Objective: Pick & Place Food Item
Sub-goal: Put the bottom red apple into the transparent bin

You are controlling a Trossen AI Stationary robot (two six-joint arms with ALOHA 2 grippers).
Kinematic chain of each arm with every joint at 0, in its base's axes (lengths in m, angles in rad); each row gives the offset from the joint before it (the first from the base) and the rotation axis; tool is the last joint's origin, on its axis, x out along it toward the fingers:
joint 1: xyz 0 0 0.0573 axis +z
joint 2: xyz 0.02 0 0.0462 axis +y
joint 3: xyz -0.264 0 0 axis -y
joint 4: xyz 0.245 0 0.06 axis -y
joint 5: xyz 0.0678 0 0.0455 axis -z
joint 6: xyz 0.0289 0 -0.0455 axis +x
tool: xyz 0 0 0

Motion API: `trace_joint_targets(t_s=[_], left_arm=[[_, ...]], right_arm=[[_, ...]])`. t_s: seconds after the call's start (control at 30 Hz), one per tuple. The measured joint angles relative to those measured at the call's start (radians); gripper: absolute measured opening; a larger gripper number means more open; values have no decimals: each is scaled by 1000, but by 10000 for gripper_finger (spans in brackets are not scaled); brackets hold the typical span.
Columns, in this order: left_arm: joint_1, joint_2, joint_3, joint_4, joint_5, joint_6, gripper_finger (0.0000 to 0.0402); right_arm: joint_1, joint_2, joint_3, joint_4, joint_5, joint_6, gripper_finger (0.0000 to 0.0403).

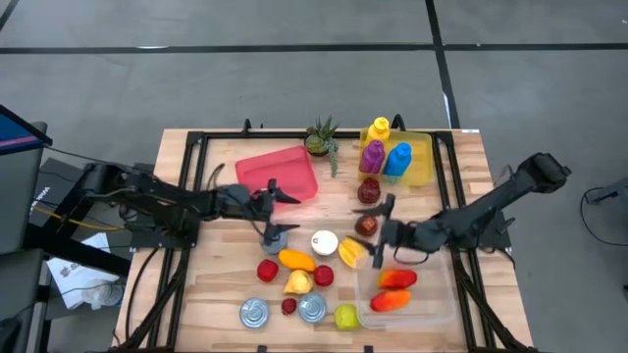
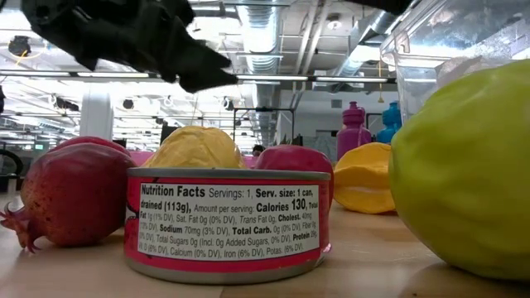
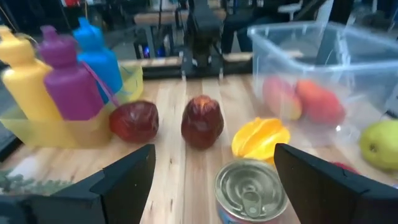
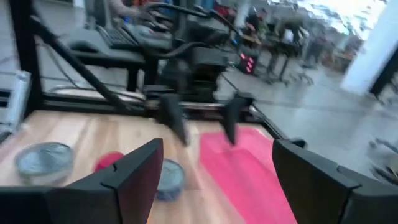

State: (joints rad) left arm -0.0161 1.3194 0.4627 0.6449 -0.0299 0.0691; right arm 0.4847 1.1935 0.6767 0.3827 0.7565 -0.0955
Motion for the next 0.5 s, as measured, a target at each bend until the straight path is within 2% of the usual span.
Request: trace_joint_targets(t_s=[0.1, 0.23, 0.5], left_arm=[[23, 86, 52, -1, 13, 9, 320], [78, 188, 124, 0, 79, 10, 320], [143, 287, 212, 1, 163, 31, 320]], right_arm=[[-49, -98, 11, -179, -28, 74, 291], [-109, -202, 17, -372, -76, 149, 291], [-268, -312, 17, -776, -276, 368, 291]])
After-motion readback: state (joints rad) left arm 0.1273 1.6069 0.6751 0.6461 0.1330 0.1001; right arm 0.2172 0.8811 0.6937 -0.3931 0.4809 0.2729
